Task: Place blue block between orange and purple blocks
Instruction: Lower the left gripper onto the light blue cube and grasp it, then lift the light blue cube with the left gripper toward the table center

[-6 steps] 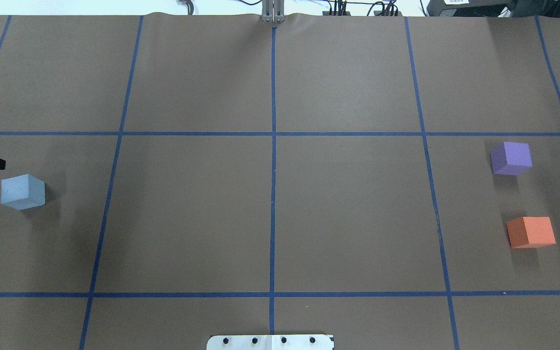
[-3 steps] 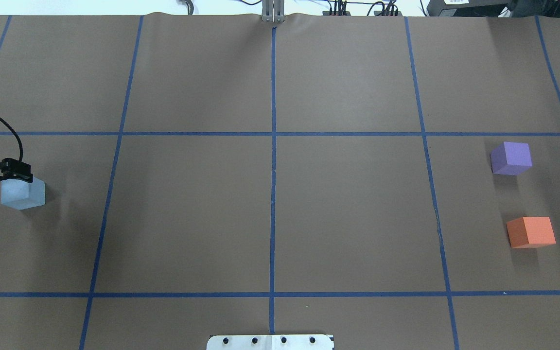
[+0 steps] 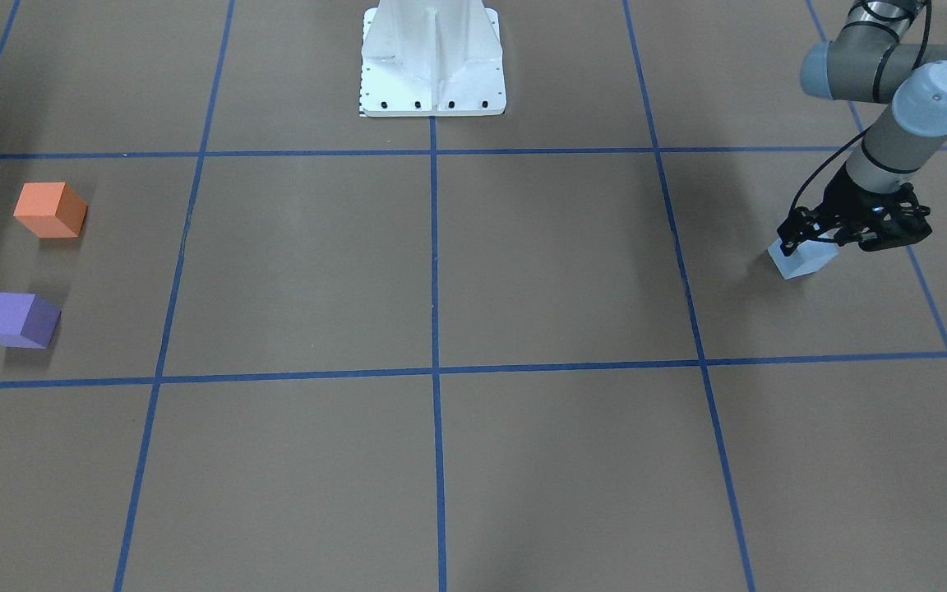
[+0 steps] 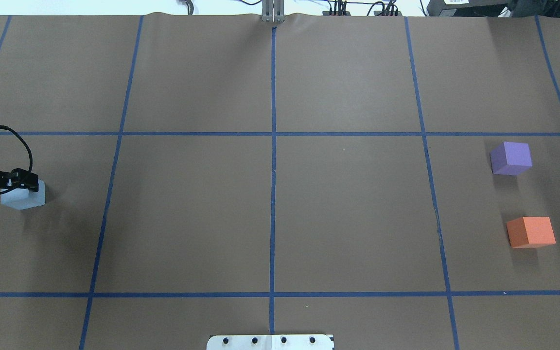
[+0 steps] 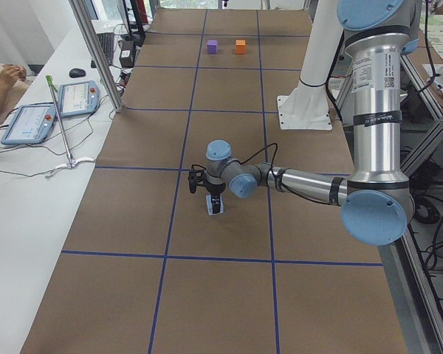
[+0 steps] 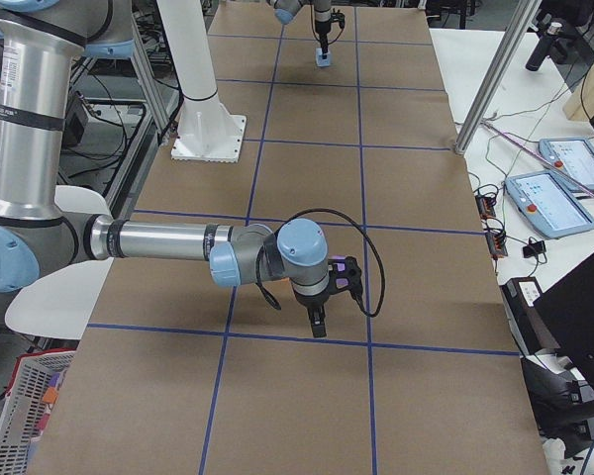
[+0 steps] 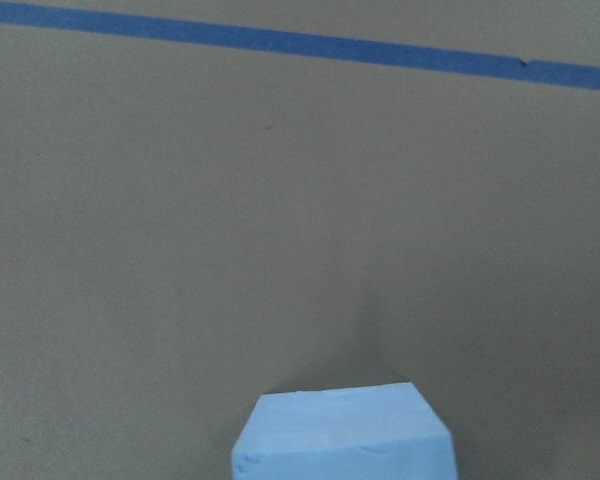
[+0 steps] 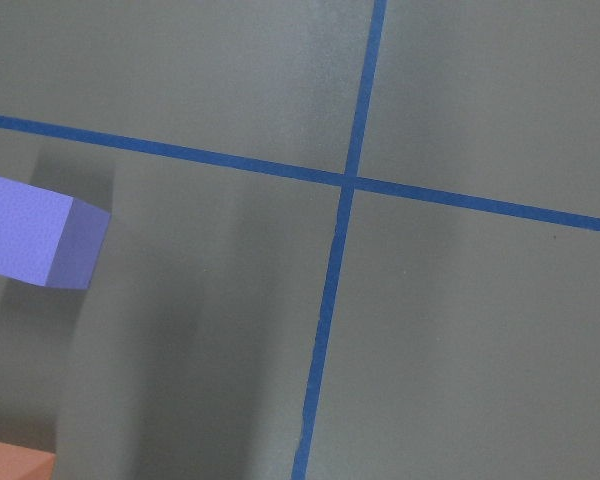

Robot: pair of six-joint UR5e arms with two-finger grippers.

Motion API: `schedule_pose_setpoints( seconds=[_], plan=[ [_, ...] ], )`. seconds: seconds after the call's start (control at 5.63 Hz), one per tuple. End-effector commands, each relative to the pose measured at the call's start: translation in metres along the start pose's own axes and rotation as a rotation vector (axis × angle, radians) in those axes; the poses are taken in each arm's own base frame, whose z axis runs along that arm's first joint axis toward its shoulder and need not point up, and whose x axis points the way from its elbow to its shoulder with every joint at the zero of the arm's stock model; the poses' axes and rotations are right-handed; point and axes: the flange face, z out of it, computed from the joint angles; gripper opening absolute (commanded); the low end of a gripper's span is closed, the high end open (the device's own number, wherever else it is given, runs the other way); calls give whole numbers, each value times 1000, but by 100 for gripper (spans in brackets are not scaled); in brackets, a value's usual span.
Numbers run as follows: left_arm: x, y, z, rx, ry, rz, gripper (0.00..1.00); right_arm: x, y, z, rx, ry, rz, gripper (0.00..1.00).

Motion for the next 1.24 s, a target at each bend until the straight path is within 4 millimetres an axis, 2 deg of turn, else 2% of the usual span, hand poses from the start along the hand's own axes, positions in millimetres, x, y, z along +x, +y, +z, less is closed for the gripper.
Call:
schedule_pose_setpoints(
  seconds=[0.0, 0.18, 0.36, 0.53, 0.71, 0.89, 1.07],
  plan=[
    [0, 3, 7, 27, -30, 11, 68, -1, -1, 1, -1, 1, -2, 100],
    [1, 3, 9, 29, -33, 18, 17, -1, -1, 1, -2, 1, -3, 100],
    [11, 3, -3, 47, -3, 40, 0, -1, -1, 1, -2, 1, -3, 100],
    [40, 5, -36, 73, 59, 73, 0, -1, -1, 1, -2, 1, 0, 100],
    [71, -3, -53, 99, 105, 98, 0, 0, 0, 2, -4, 1, 2, 100],
    [126, -25, -68, 98, 113, 101, 0, 0, 0, 2, -5, -1, 4, 100],
    [230, -50, -97, 56, 73, 95, 0, 1, 1, 3, -8, -1, 8, 100]
  ],
)
